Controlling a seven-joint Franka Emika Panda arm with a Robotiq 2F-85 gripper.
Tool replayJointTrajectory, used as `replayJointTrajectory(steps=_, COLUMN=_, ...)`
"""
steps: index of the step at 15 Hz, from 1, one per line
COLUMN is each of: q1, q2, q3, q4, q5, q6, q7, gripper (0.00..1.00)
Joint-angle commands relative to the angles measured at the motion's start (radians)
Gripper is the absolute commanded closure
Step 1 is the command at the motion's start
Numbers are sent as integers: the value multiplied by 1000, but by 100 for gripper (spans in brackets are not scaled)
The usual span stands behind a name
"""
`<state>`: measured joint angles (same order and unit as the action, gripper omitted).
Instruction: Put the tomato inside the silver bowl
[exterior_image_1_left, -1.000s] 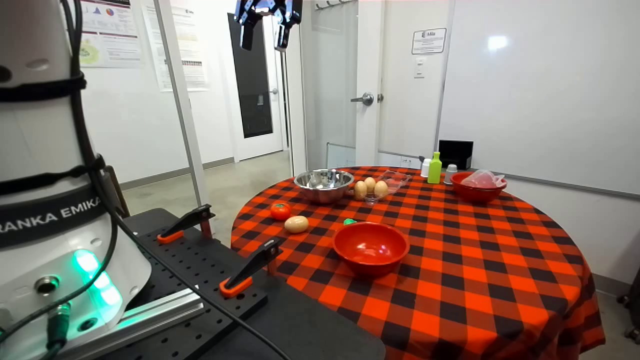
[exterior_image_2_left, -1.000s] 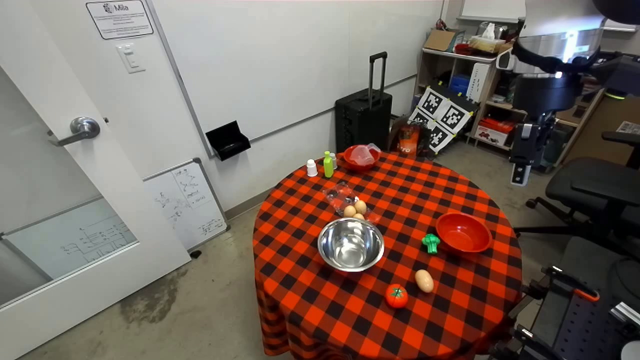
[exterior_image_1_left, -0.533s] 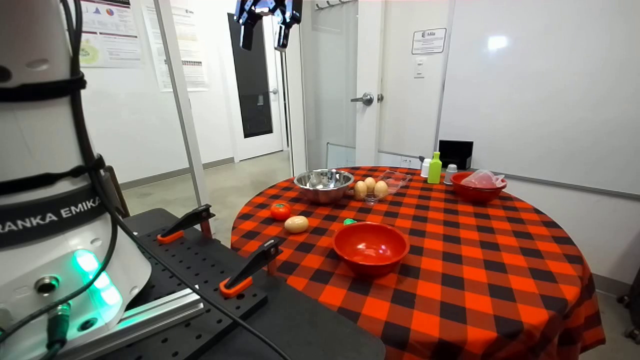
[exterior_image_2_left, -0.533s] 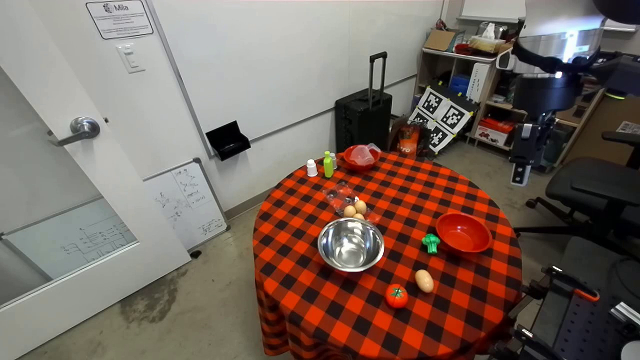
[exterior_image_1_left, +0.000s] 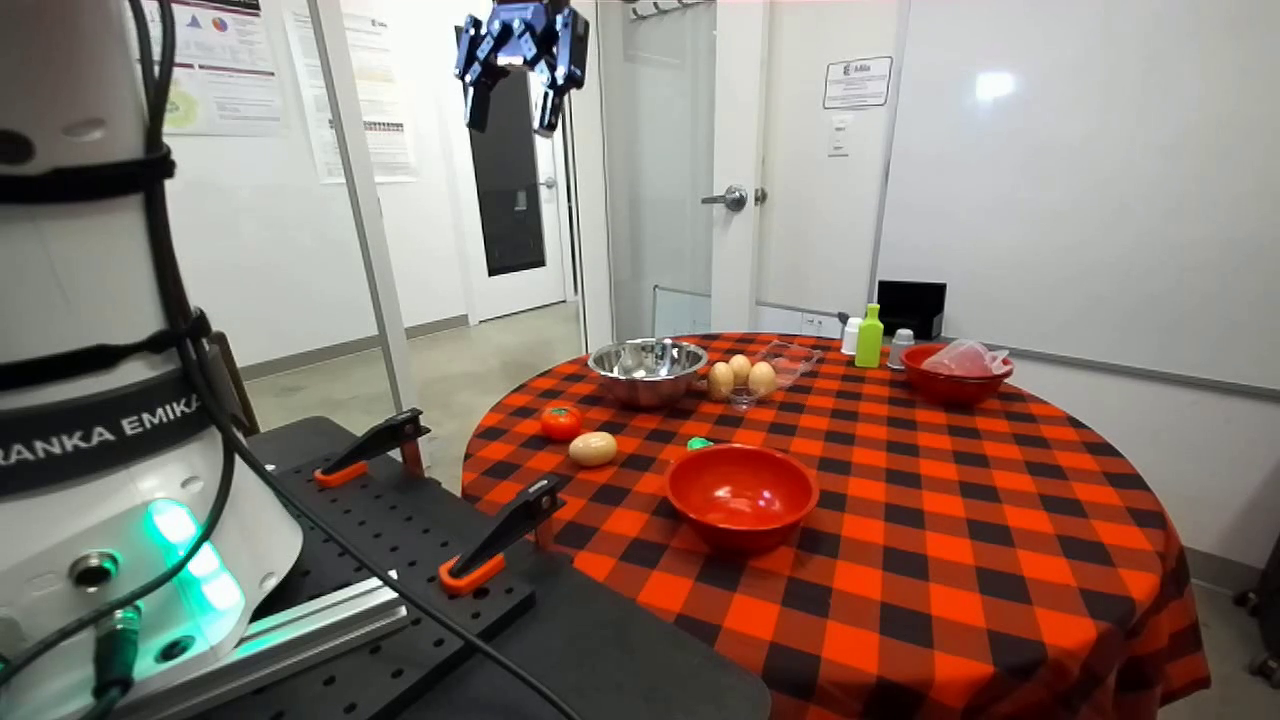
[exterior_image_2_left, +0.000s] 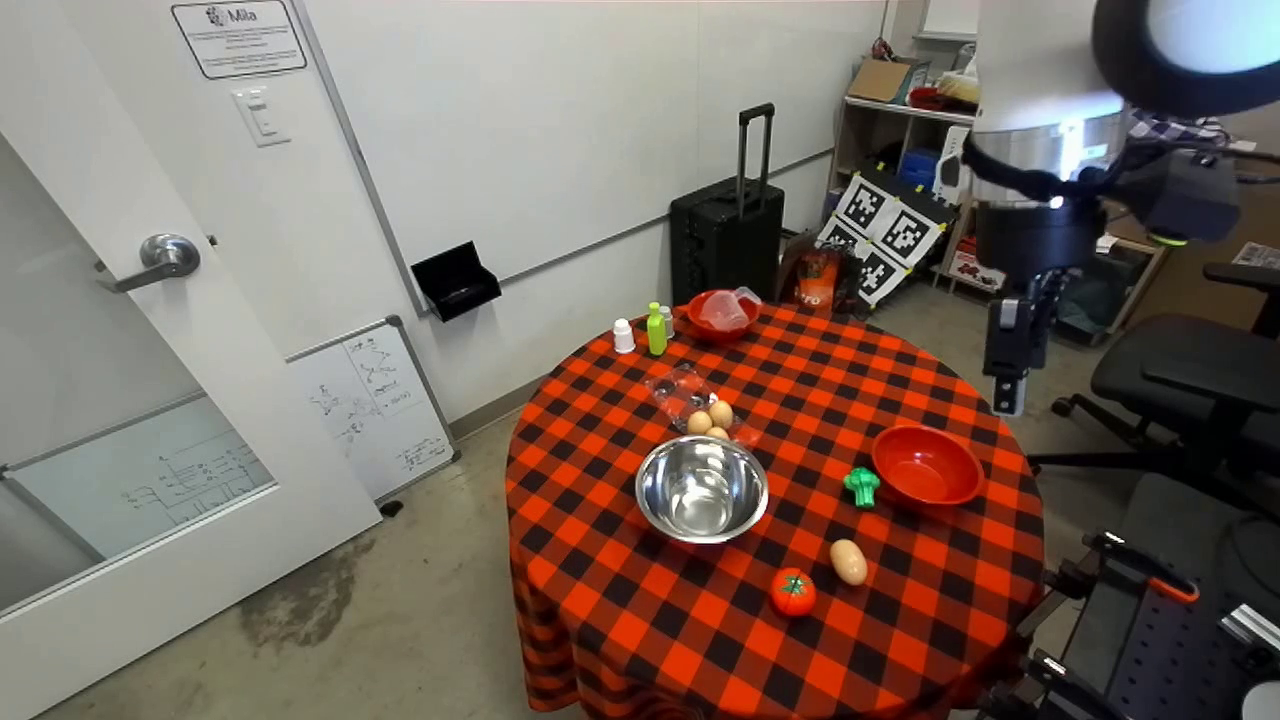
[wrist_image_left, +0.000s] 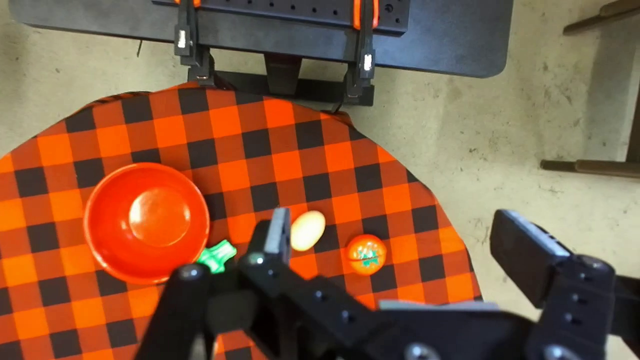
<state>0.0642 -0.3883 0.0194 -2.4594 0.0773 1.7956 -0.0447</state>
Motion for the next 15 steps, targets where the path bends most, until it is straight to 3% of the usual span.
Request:
replayJointTrajectory(steps=1, q1=46, q2=228, q3=43, q4=101, q5=51, q6=16, q7=-15, gripper=0)
replayJointTrajectory(steps=10, q1=86, q2=671, q3=121, q4=277, q5=105, q6=152, q7=43, gripper=0)
replayJointTrajectory(steps=15, q1=119, q2=845, q3=105, q4=359, q5=51, q6=249, q7=207, gripper=0)
